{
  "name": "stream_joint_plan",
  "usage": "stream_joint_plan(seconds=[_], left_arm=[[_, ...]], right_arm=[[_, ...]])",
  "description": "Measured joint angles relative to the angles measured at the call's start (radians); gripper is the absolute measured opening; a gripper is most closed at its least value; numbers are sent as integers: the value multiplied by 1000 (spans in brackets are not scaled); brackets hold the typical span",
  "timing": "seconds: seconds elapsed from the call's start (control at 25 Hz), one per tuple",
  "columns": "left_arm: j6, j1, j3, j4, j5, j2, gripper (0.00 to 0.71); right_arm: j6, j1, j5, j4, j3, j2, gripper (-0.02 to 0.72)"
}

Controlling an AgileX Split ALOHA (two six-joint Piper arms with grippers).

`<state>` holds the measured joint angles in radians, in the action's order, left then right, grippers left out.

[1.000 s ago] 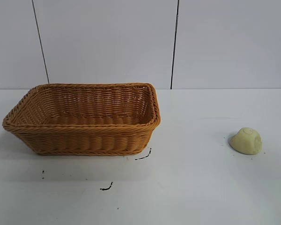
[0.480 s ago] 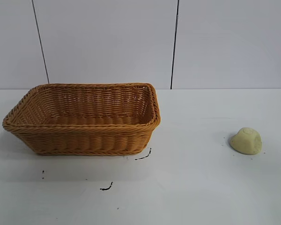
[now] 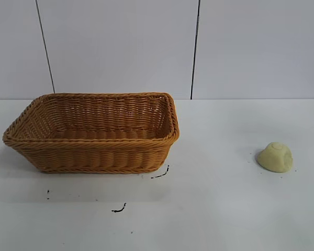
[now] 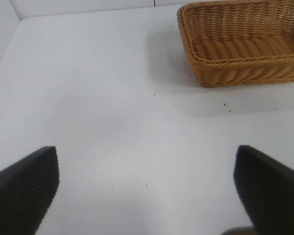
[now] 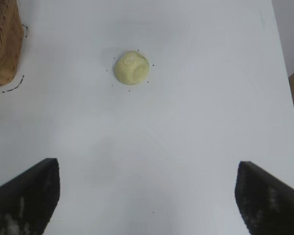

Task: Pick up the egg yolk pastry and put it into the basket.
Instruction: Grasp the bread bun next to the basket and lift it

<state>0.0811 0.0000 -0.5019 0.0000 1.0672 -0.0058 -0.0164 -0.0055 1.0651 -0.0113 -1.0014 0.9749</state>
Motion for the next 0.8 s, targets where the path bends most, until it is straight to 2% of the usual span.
stream_joint_plan(seconds=[0.44,0.8], left_arm=[[0,0,0,0,0,0,697],[0,0,0,0,0,0,697]], right_arm=[[-40,0,-4,0,-371,623,695],[-45,0,-23,11,-505,909,695]])
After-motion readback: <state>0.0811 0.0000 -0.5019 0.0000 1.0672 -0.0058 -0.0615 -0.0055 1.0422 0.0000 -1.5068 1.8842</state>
